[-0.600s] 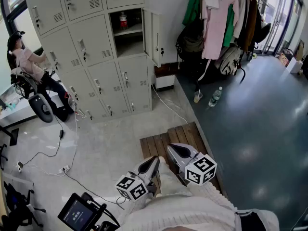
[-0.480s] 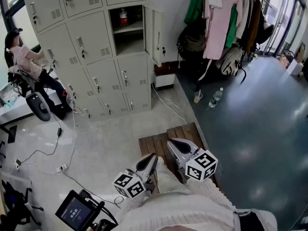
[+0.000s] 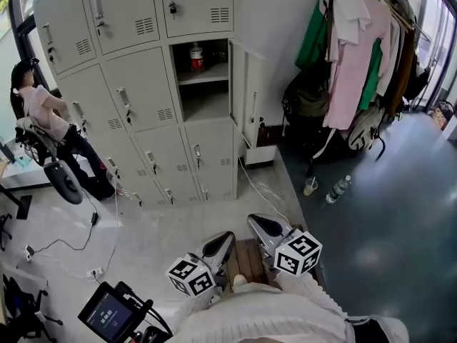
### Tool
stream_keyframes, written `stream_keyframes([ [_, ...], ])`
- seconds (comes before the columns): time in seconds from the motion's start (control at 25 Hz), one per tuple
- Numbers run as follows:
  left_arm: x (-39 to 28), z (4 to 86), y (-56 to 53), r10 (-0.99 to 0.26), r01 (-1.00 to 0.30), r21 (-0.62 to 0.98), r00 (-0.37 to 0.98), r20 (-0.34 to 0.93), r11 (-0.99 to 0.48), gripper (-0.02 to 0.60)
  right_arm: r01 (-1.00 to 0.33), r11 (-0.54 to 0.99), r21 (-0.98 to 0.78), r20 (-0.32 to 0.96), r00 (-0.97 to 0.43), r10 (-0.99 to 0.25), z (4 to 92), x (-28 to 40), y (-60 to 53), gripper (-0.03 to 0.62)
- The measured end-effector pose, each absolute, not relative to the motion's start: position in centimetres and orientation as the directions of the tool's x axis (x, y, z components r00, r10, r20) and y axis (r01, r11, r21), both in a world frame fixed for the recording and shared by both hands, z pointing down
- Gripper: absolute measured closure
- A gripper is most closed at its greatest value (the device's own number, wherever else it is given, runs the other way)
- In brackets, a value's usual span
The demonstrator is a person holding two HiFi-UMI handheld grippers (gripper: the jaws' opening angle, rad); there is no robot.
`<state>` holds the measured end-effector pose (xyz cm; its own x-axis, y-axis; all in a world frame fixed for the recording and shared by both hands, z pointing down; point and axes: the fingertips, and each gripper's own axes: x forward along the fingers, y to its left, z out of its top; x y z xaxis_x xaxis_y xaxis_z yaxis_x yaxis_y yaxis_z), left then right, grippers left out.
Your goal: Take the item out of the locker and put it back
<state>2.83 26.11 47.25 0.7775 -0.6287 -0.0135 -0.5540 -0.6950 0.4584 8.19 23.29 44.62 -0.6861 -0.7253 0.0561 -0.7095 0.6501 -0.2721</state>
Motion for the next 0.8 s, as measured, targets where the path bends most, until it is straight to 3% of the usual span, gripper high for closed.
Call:
stream_keyframes([
  [0.36, 3.9, 47.8, 17.3, -0.636, -0.532, 0.551, 0.772, 0.002, -0.643, 0.575, -0.681, 0.669, -0.298, 0.075, -0.716, -0.694, 44.6, 8.5, 14.0, 0.595],
  [0.8, 2.8, 46.1, 4.4, -0.620, -0.506, 0.531, 0.783, -0.047, -0.680, 0.575, -0.719, 0.636, -0.278, 0.077, -0.677, -0.732, 44.2, 7.6, 2.4, 0.595],
])
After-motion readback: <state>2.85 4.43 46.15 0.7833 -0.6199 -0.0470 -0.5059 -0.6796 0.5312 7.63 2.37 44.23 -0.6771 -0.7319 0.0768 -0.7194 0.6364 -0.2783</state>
